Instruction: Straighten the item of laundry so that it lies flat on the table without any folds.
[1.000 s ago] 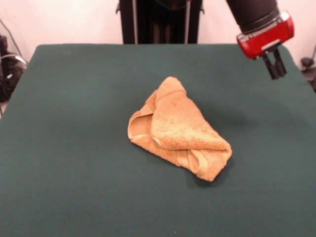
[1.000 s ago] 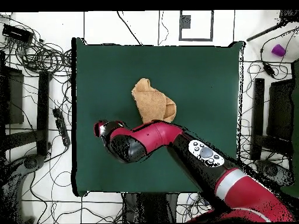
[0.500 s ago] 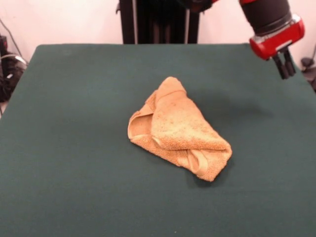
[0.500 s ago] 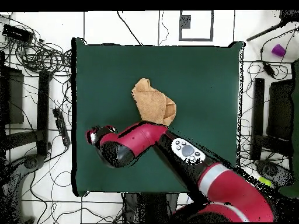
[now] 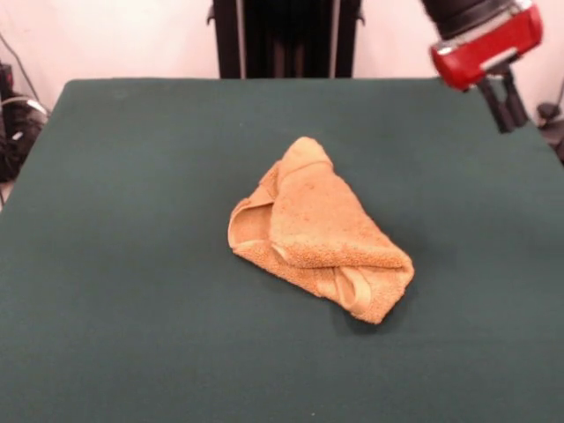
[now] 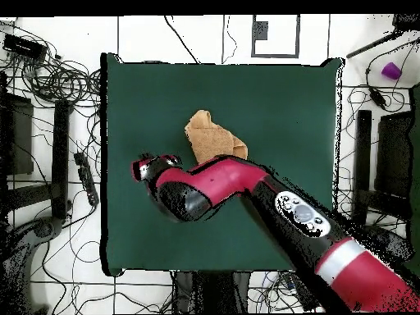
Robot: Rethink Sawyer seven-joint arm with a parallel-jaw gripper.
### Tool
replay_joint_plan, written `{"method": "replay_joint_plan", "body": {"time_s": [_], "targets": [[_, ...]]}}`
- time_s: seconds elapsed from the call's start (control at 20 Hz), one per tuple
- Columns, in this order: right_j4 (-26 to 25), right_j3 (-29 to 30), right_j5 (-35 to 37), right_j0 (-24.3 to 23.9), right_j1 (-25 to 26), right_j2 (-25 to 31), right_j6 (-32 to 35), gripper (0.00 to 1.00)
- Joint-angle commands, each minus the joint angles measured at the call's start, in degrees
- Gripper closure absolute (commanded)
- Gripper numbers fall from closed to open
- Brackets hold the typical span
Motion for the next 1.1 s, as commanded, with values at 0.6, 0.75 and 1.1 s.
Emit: {"method": "replay_joint_plan", "body": {"time_s": [0.6, 0.75, 1.1], "targets": [[-2.6, -9.2, 15.3, -6.5, 15.2, 9.1, -20.6, 1.00], [-4.4, -10.3, 15.2, -6.7, 16.6, 9.0, -22.3, 1.00], [-3.5, -11.9, 16.7, -6.3, 20.2, 10.6, -22.1, 1.00]]}}
